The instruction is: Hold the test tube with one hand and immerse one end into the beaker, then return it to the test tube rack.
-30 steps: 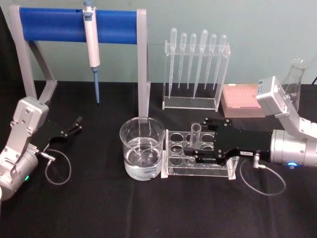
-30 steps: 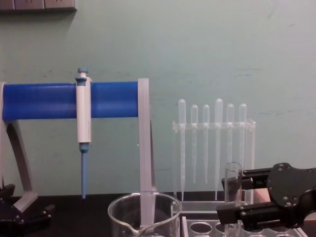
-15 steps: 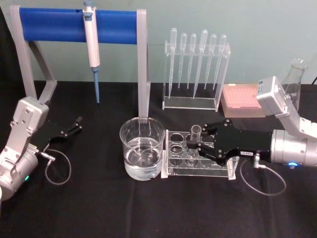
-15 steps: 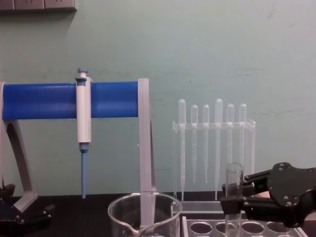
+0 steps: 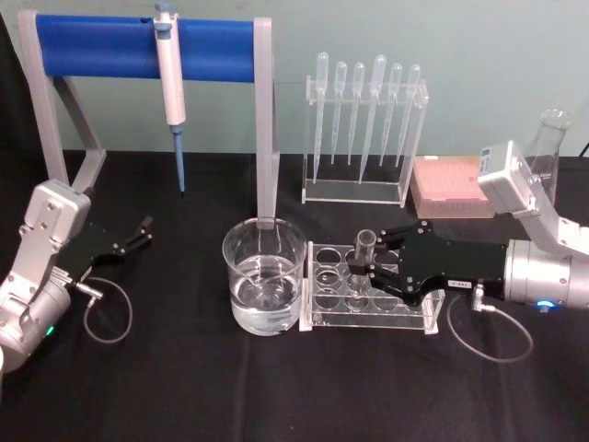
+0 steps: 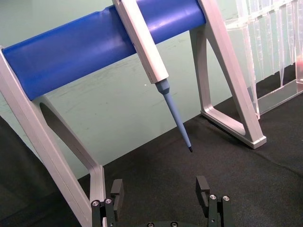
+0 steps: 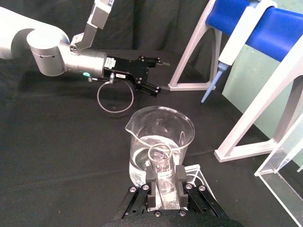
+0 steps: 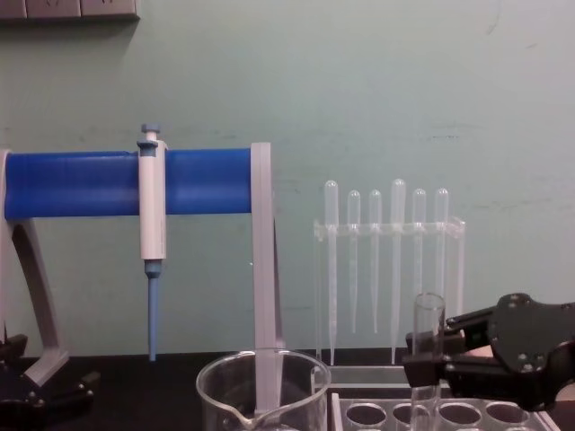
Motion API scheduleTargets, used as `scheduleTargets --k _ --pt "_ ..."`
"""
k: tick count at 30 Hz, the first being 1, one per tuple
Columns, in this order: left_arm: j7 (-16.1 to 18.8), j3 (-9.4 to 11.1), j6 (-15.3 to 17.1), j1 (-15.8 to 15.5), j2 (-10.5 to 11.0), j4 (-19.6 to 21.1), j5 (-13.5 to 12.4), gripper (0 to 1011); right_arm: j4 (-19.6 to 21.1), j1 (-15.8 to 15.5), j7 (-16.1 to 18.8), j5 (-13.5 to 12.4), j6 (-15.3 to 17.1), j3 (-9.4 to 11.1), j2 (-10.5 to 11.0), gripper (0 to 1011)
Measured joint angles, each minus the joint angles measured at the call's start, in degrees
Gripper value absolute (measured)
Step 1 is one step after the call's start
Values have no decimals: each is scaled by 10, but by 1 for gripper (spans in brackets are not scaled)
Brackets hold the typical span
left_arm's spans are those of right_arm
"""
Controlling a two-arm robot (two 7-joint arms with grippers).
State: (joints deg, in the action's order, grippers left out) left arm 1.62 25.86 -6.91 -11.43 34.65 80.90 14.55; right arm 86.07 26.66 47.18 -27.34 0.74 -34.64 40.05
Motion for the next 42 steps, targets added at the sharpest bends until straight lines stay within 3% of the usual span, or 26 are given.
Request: scheduleTargets --k 5,14,25,42 --pt "0 0 0 0 0 0 0 1000 4 8 2 -5 6 5 4 247" --pt "0 0 0 0 0 0 0 1000 21 26 10 -47 35 24 16 242" --pt "0 0 0 0 0 0 0 1000 45 48 8 -89 83 32 35 242" --pt "0 0 0 0 0 0 0 1000 88 88 -1 -116 127 29 66 242"
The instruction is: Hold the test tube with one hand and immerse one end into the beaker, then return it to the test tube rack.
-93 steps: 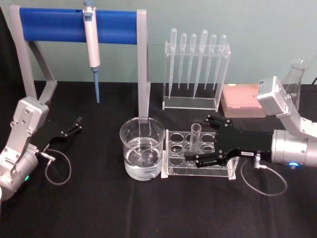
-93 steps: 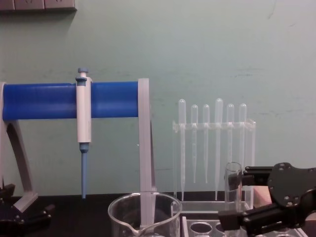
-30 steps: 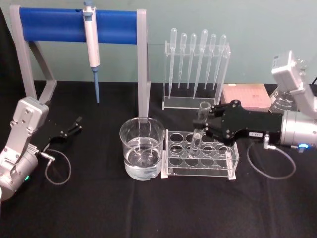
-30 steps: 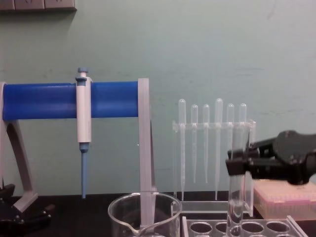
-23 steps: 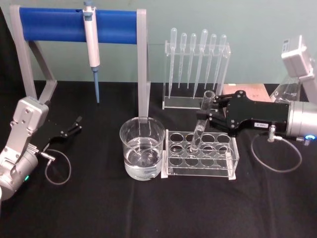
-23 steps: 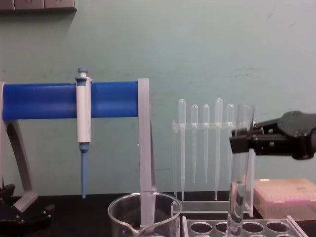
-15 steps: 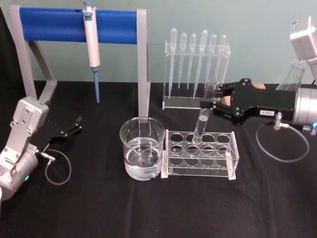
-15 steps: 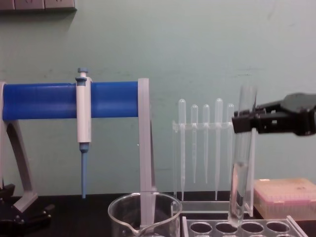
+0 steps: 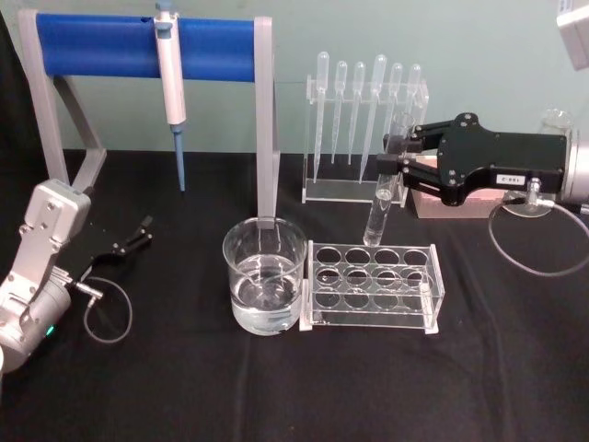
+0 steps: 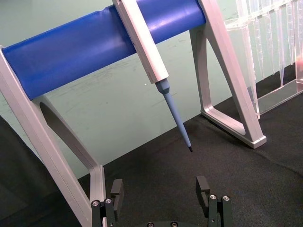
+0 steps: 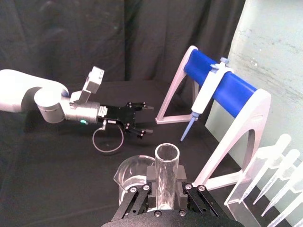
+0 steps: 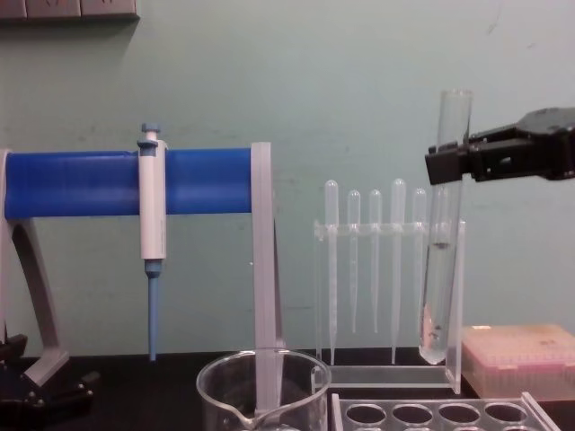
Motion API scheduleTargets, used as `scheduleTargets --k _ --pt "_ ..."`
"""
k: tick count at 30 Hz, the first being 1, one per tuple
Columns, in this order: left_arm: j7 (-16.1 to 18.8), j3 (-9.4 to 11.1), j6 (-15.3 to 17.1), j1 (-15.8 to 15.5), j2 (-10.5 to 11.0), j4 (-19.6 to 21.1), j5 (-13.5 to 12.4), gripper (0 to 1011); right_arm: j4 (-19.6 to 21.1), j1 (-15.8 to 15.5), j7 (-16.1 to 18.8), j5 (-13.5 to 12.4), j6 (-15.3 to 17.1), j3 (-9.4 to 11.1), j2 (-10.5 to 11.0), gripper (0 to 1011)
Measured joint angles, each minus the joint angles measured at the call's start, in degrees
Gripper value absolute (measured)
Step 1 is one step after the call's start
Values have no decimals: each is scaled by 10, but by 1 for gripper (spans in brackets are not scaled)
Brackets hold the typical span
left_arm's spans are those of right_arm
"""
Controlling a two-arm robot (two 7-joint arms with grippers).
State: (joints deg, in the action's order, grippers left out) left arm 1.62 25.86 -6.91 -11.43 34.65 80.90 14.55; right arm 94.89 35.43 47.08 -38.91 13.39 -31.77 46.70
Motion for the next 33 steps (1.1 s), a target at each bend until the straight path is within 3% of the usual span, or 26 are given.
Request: scheduleTargets --k 15,33 --pt "0 0 0 0 0 0 0 1000 7 15 -10 -26 6 -4 13 242" --pt "0 0 0 0 0 0 0 1000 11 17 -15 -29 7 -6 16 242"
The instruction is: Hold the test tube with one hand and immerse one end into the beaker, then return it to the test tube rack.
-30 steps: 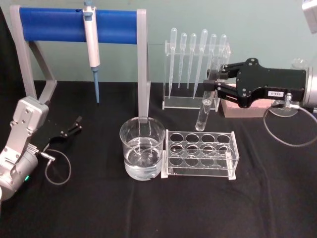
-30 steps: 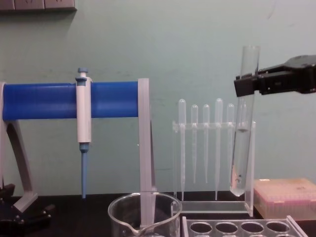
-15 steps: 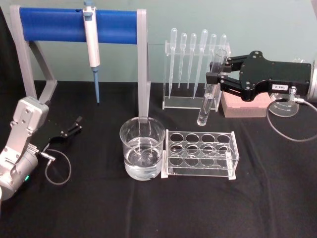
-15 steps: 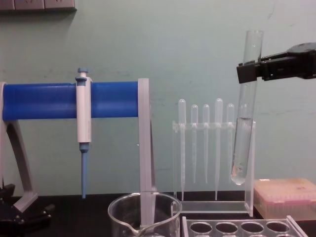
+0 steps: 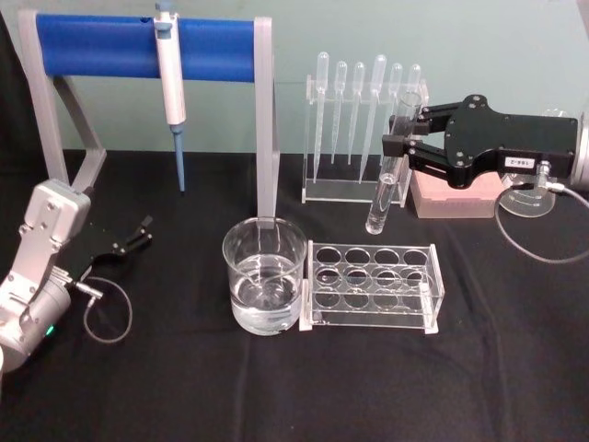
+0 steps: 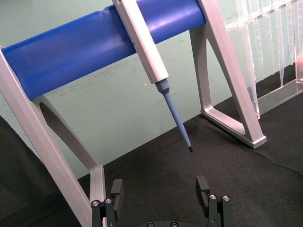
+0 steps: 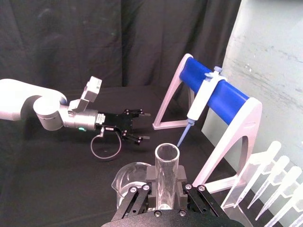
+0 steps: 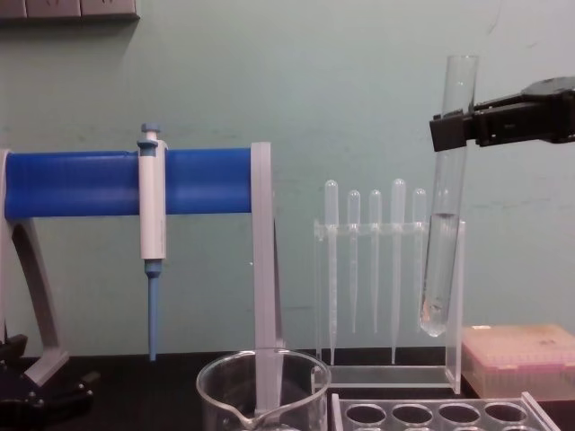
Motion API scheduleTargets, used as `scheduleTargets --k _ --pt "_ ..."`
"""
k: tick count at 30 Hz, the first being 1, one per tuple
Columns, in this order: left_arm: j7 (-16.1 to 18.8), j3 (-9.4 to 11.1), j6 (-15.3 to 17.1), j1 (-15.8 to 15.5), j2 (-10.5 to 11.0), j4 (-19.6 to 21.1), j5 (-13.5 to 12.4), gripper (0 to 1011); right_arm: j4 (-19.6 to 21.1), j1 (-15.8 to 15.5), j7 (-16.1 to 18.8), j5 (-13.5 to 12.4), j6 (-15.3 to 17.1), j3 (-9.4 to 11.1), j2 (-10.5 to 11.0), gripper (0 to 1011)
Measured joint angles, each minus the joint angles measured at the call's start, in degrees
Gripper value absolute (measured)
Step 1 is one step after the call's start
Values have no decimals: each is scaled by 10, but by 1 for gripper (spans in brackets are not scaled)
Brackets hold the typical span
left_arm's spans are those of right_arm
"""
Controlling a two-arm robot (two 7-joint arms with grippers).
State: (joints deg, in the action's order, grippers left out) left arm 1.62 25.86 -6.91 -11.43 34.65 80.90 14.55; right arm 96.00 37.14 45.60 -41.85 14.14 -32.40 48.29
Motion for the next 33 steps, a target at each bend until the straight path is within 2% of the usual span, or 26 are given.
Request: scheduleTargets --k 33 --pt "0 0 0 0 0 0 0 1000 -1 -1 1 1 -1 1 -1 243"
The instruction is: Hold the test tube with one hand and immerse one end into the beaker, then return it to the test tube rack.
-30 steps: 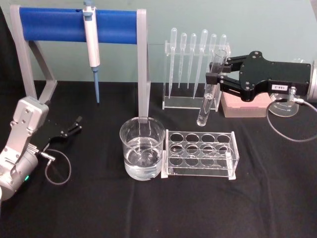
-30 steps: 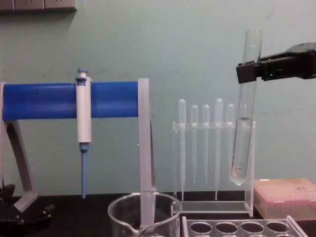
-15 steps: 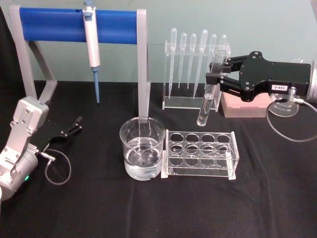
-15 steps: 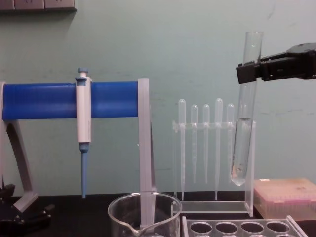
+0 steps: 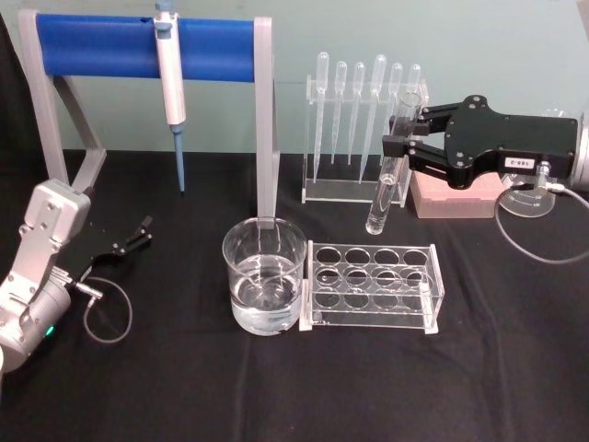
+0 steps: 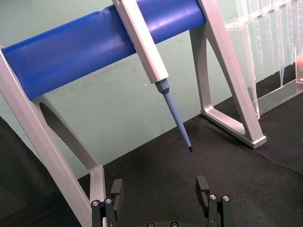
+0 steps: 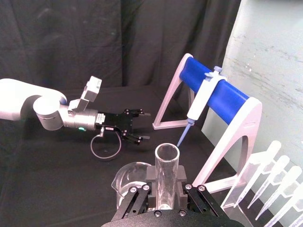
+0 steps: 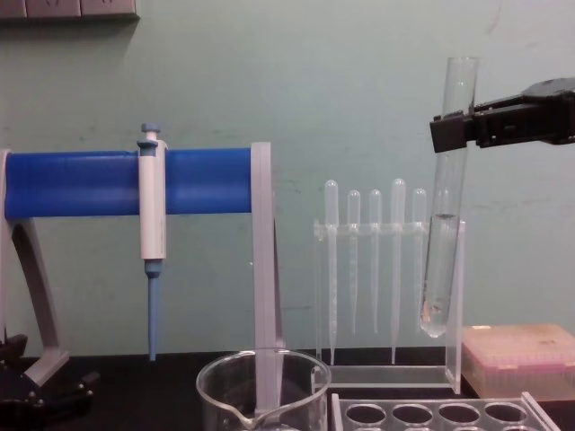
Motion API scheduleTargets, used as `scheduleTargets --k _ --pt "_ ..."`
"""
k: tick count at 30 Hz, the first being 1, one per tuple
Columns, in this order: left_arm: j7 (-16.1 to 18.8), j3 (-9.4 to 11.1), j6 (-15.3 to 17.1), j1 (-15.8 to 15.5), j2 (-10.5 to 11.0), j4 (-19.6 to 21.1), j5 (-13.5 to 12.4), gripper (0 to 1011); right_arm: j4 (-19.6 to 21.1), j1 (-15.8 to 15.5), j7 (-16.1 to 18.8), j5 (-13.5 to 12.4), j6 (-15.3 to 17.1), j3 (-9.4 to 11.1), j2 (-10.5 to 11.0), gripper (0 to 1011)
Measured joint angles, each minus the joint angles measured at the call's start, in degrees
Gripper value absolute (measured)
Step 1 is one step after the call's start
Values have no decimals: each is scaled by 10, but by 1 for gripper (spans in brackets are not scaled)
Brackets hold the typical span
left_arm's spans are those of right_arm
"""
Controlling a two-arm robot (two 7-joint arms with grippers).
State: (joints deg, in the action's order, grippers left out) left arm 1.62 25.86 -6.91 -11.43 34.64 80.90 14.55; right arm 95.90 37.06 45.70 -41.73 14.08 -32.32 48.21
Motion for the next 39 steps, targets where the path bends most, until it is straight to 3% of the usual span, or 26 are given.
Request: scheduleTargets --k 39 --pt "0 0 0 0 0 0 0 1000 0 0 0 0 0 0 0 243"
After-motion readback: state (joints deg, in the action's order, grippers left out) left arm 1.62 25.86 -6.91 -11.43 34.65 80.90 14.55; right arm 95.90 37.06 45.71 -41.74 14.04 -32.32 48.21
